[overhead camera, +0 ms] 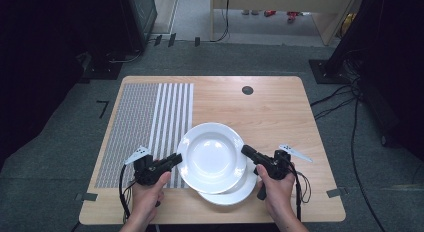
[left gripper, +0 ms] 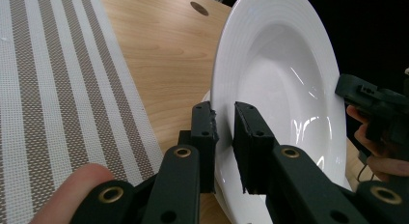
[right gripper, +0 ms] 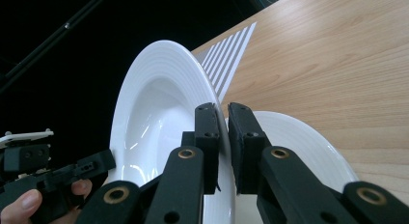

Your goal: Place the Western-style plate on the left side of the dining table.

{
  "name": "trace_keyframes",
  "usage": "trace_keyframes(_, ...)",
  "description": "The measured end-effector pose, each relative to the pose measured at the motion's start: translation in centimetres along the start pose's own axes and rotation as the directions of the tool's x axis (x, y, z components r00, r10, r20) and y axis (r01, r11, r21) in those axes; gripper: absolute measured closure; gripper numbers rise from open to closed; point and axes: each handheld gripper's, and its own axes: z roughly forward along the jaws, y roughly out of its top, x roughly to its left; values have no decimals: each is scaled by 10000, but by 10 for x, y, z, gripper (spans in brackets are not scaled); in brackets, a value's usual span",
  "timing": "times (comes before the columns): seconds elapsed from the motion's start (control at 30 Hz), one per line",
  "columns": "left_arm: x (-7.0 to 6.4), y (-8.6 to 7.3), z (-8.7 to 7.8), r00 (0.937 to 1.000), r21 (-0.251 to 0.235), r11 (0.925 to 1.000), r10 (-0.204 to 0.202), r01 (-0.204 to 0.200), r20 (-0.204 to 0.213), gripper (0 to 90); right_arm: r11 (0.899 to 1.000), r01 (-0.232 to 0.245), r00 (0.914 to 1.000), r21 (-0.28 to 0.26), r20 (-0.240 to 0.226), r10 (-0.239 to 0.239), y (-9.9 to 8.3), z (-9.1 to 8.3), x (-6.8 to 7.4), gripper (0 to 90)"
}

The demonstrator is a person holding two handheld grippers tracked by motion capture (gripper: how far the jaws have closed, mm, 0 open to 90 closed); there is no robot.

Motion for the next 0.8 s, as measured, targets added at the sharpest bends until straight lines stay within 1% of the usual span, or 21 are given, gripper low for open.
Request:
trace_keyframes(0.1, 2, 1, -2, 9997, 38, 9997, -224, 223, 96, 807, 10000, -20, 10000, 14, -32, 20, 1, 2, 2, 839)
trace_keyframes(0.33, 5, 7, -6, 9994, -53, 9995, -309, 310, 124, 812, 10000, -33, 9999, 41, -159, 34, 3, 7, 6, 839)
trace_keyframes(0.53, 7, 13, -10, 9996, -137, 9996, -251, 253, 150, 814, 9999, -115, 9996, -12, -271, 115, 5, 11, 9, 839)
trace_keyframes(0.67, 11, 15, -11, 9993, -128, 9993, -345, 347, 141, 815, 9999, -105, 9995, -7, -297, 105, 6, 15, 11, 840)
trace_keyframes(0.8, 16, 17, -14, 9987, -249, 9985, -475, 480, 196, 815, 10000, -93, 9994, 13, -336, 94, 7, 20, 14, 842)
